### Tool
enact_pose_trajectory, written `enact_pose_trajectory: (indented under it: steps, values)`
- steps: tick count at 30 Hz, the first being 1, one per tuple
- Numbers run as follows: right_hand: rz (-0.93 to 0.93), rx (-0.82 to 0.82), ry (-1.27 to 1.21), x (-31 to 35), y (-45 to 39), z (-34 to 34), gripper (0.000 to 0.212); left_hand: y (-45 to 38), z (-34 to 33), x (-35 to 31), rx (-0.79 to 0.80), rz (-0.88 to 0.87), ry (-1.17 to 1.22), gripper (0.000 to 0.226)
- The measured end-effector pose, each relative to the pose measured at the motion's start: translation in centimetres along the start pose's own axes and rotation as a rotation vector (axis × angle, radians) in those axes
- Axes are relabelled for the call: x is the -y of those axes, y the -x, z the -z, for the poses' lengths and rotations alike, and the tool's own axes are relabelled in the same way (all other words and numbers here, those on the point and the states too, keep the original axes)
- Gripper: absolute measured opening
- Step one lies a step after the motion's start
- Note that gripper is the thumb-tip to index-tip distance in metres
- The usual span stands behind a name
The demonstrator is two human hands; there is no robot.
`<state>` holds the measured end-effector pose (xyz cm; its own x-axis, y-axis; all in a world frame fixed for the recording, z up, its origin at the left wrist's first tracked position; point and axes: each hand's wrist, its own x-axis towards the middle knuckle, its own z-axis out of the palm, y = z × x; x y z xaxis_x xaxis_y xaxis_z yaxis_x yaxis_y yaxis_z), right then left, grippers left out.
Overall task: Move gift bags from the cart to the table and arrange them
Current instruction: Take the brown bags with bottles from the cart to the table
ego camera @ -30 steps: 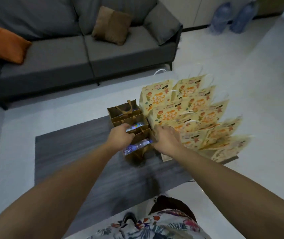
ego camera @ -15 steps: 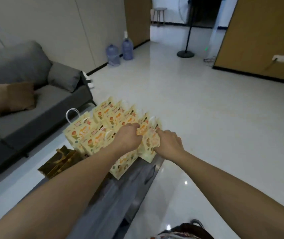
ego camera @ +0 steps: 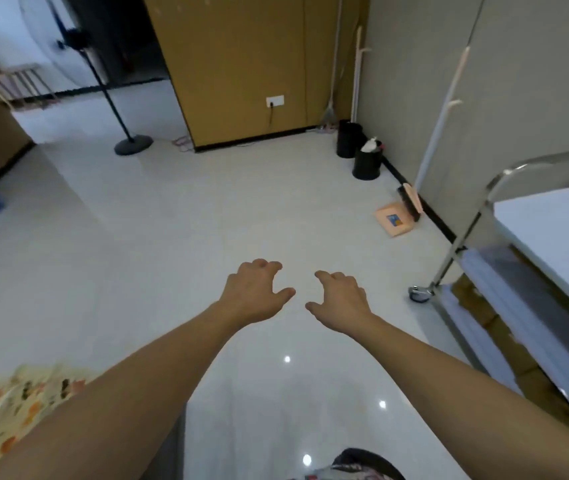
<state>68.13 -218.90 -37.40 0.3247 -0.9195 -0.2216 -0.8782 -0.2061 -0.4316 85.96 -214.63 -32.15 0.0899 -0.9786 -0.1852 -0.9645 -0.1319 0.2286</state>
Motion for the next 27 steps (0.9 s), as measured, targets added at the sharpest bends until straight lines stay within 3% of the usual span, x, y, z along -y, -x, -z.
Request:
enact_pose_trajectory:
  steps: [6, 11, 22, 27]
  values:
    - [-0.256, -0.081, -0.054, -13.0, -1.9, 5.3, 0.08, -10.8, -3.0, -11.4, 0.125, -0.242, -0.11, 0.07]
    - [-0.472, -0.113, -0.112, -19.3, -3.0, 6.8, 0.086, -18.0, -5.8, -17.6, 0.223, -0.439, -0.155, 0.07]
    - [-0.832, -0.335, -0.199, -24.4, -7.9, 12.1, 0.072, -33.1, -4.9, -27.8, 0.252, -0.883, -0.251, 0.065]
    - [-0.957, -0.373, -0.233, -26.1, -10.0, 13.4, 0.07, -37.6, -5.7, -32.0, 0.303, -1.004, -0.267, 0.063]
